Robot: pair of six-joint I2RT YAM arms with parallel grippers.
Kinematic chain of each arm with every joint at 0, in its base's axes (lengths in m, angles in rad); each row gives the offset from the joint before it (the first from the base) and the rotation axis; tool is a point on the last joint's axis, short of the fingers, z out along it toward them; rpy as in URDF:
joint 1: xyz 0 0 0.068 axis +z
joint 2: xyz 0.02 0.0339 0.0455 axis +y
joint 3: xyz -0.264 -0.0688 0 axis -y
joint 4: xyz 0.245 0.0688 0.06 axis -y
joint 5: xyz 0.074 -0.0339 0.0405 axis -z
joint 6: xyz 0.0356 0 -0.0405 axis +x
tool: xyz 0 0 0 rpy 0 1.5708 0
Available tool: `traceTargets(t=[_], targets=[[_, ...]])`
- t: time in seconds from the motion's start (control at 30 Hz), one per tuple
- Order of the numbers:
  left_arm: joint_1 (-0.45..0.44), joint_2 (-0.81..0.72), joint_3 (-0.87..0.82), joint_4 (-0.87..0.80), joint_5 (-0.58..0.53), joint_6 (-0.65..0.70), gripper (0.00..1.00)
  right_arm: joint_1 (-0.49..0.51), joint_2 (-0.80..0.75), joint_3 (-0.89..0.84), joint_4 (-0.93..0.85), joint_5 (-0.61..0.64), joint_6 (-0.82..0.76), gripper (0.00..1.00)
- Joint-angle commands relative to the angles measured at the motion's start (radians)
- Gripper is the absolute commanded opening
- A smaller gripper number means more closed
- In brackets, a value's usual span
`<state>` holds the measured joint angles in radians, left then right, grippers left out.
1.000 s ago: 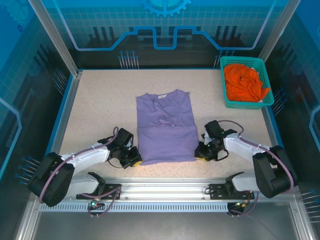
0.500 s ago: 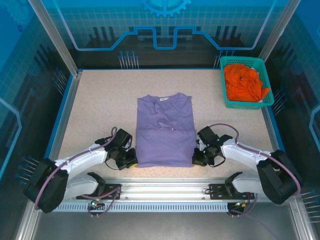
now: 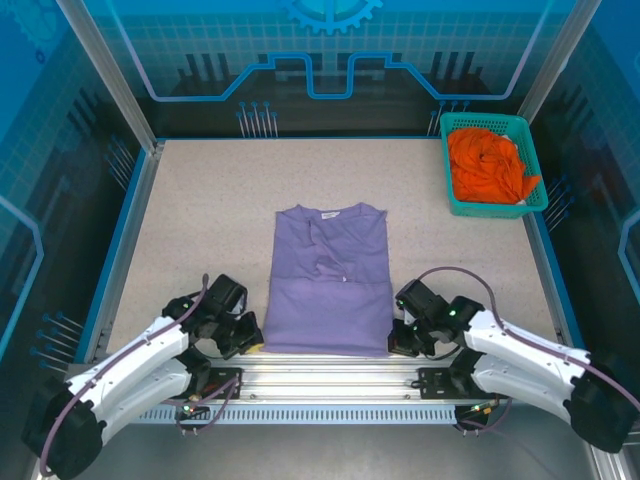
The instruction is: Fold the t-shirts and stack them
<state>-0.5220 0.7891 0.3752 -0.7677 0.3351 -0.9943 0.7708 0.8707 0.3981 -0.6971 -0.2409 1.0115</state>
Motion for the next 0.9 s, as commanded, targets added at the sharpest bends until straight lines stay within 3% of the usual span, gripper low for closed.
traceTargets(t=[0.0,0.2,0.37,0.53,0.87], targets=[[-0.001,-0.04,0.04,-0.073,0.007,-0.037,0.0,0.005,-0.073,0.059,-0.166,0.077,0.037,0.0],[0.01,-0.022,0.158,-0.015,0.024,-0.067,0.0,-0.056,-0.118,0.215,-0.24,0.132,-0.021,0.0],[0.103,0.089,0.292,0.031,0.077,-0.019,0.0,-0.193,-0.032,0.368,-0.249,0.109,-0.131,0.0],[0.24,0.212,0.405,0.129,0.139,0.01,0.0,-0.337,0.142,0.513,-0.222,0.049,-0.251,0.0],[0.348,0.617,0.661,0.317,0.151,0.017,0.0,-0.498,0.569,0.795,-0.069,-0.031,-0.3,0.0]])
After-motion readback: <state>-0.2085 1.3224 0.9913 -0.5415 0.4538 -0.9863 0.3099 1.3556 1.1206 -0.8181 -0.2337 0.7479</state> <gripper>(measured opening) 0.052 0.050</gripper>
